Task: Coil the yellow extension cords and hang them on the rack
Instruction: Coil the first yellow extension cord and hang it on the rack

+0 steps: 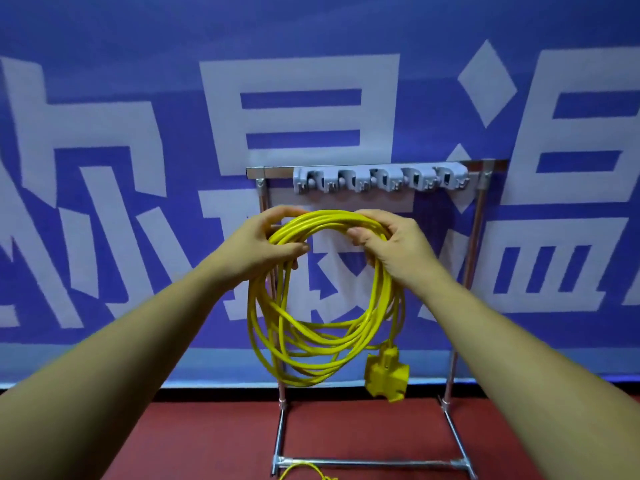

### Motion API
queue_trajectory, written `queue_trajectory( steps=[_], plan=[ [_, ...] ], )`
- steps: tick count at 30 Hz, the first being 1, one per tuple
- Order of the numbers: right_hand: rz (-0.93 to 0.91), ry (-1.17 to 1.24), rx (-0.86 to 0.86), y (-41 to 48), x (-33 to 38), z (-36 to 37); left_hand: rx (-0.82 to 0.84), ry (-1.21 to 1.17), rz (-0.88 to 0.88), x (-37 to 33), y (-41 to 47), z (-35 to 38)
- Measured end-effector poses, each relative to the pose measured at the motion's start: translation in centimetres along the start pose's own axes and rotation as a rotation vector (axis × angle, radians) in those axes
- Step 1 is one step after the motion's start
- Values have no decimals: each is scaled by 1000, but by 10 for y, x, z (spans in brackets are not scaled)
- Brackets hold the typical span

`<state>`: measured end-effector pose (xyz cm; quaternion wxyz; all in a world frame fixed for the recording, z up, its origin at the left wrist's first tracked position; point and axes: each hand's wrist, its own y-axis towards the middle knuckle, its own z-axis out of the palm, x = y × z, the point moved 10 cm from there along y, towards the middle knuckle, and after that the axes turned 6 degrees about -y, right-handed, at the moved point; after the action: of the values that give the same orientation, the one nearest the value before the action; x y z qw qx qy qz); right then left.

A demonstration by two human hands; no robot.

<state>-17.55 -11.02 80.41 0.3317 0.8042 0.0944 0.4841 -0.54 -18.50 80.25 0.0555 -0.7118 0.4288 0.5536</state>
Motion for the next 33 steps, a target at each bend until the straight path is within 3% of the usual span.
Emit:
queue_trajectory(
  steps=[16, 22, 33],
  plan=[
    [-71, -314, -63, 202, -83, 18, -60, 85, 112, 55, 178, -86],
    [-58, -404, -99, 226, -113, 17, -58, 157, 109, 80, 215, -88],
    [46, -301, -131, 234, -156, 32, -96, 167, 91, 109, 237, -99]
  ],
)
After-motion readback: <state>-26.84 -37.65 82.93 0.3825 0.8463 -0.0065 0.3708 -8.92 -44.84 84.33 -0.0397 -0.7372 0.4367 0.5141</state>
